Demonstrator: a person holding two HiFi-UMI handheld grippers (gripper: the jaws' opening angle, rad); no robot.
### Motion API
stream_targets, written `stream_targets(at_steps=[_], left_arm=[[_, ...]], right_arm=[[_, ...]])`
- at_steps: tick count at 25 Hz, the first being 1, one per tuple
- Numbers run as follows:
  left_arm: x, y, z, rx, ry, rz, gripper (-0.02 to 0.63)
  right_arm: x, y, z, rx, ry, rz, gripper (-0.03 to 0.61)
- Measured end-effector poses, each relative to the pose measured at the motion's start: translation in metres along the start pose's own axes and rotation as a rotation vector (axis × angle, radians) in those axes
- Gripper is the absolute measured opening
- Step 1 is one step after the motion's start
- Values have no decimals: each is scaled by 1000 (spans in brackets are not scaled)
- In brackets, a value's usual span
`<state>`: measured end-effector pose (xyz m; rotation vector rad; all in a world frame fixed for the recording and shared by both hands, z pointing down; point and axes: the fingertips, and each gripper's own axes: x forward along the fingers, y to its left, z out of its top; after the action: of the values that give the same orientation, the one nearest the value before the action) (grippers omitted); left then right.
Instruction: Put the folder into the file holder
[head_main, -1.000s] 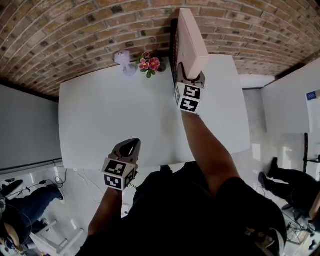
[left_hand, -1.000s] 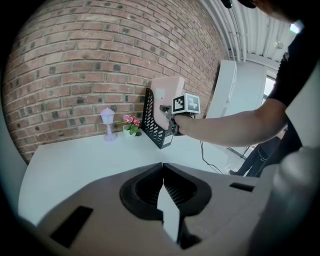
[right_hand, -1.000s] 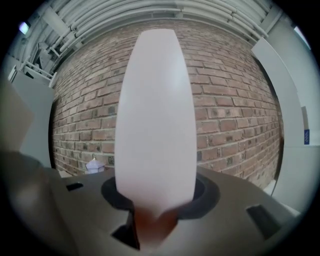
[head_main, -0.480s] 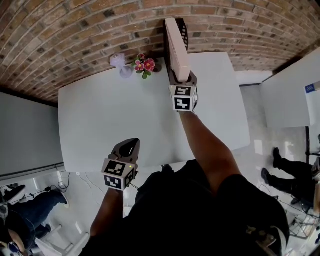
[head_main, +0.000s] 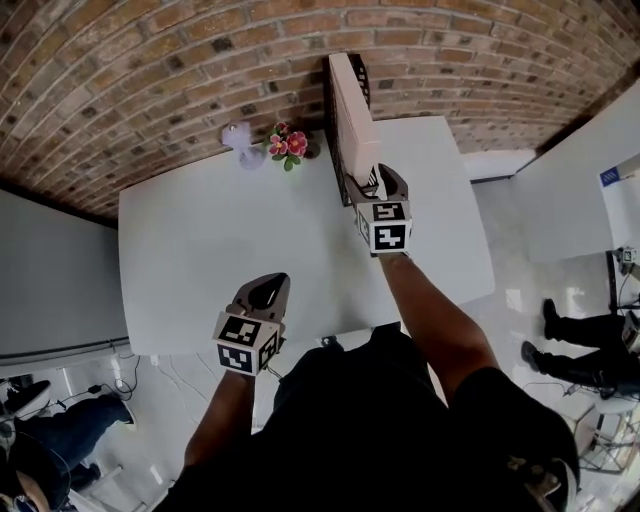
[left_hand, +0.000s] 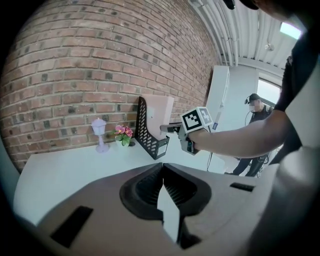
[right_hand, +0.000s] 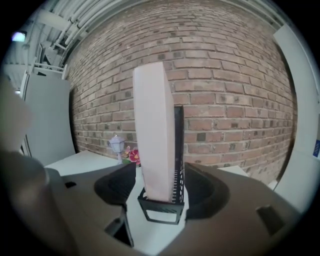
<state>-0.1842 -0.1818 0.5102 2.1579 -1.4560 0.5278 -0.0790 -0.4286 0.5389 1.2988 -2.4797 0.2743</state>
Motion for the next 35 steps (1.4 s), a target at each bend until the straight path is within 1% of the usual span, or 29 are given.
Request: stream_targets(at_steps=[4,7,9,12,14,18,20,23,24,25,29,35], left_arm=[[6,-7,14,15,-39,-30,5],[6,-12,29,-4,-93,-66,5],[4,-13,36,-18,-125,-85,5],[-1,-14,43,-13,-146,-88,5],[-3,-14,43,-12,-149,-90,5],[-7,-16,45,-2,-149,-96,5],[-9,-20,49,18,-153,-101,5],[-14,-25,54,56,-159,-110,5],[-15,-26,55,66,-160,-116,5],[-15,-28,56,73,-163,-123,5],[-17,-32,56,91,-162,-133,5],[-21,-30,52,112,-151,-119,5]], right_arm=[[-49,12,3,67,-5,61,309],[-84,23,10,111,-15,110,294],[-104,32,15,112,-25,145,262],[-130,46,21,97,-36,201,212],[-146,53,20,87,-28,230,208],[-174,65,20,108,-22,295,182],[-187,70,25,110,-43,345,139],[-201,77,32,106,-69,401,38],[-204,77,33,103,-74,405,13],[-207,77,34,98,-78,405,8],[-213,75,33,70,-79,397,5],[-217,72,23,44,-51,375,5]])
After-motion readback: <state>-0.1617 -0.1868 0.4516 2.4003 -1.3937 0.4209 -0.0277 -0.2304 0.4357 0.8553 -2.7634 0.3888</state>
